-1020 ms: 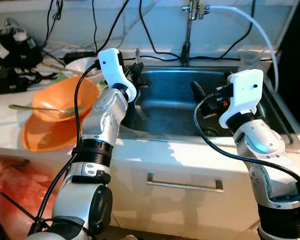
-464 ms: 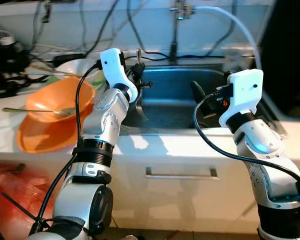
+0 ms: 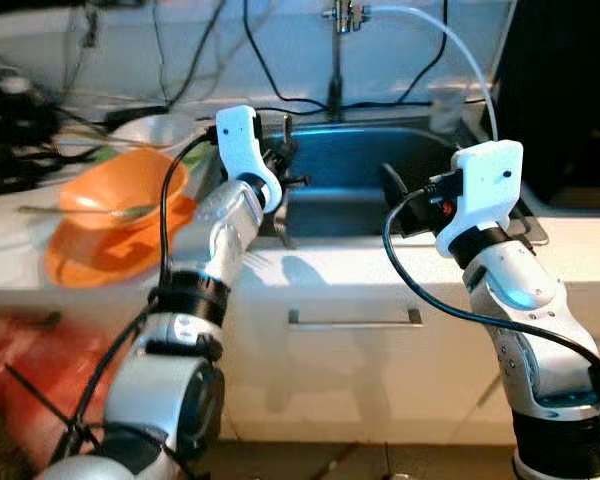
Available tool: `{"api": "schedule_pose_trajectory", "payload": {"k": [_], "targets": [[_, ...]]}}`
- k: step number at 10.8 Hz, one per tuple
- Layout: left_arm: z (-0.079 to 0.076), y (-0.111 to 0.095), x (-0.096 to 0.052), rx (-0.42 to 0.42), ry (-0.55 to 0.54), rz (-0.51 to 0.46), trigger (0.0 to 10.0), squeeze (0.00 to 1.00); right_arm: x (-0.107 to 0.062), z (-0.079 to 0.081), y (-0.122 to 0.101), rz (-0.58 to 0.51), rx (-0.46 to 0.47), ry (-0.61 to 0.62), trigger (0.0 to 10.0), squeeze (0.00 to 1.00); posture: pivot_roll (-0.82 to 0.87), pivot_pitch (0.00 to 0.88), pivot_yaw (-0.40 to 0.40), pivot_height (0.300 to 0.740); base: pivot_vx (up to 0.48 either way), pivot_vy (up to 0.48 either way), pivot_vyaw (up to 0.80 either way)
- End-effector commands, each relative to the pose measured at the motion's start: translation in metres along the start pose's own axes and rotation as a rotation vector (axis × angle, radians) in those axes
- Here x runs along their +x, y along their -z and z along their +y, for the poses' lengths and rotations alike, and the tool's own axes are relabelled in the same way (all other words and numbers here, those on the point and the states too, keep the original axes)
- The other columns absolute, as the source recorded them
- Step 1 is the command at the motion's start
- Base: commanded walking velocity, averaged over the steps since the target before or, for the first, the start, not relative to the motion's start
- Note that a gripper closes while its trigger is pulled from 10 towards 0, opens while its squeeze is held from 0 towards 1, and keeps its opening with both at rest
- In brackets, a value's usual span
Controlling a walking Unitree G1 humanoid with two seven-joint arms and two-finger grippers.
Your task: Kitchen organization
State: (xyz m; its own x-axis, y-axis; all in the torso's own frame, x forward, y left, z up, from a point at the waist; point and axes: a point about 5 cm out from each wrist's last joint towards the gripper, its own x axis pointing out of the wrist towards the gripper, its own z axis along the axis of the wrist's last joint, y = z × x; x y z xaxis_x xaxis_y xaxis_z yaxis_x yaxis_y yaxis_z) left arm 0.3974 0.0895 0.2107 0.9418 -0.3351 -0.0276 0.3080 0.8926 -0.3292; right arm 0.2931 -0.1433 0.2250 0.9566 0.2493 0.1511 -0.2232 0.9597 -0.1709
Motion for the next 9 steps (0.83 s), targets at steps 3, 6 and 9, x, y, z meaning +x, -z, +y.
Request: {"api": "schedule_pose_trajectory", "payload": {"k": [3,6,9], "targets": [[0.0038,-0.012,0.0024,0.021,-0.012,-0.031,7.9,0.0,-0.0017,0.0032,-0.0014,-0.005,0.006,-0.007,10.0,0.0,-0.13,0.0,0.109,0.74,0.0,0.0,0.0],[0.0067,-0.0124,0.0043,0.025,-0.027,-0.027,8.8,0.0,-0.0017,0.004,-0.0013,-0.004,0.008,-0.007,10.0,0.0,-0.13,0.0,0.113,0.74,0.0,0.0,0.0],[0.0101,-0.0136,0.005,0.008,-0.047,-0.034,10.0,0.0,-0.0024,0.0032,0.0002,0.001,0.007,-0.004,10.0,0.0,-0.13,0.0,0.116,0.74,0.0,0.0,0.0]]}}
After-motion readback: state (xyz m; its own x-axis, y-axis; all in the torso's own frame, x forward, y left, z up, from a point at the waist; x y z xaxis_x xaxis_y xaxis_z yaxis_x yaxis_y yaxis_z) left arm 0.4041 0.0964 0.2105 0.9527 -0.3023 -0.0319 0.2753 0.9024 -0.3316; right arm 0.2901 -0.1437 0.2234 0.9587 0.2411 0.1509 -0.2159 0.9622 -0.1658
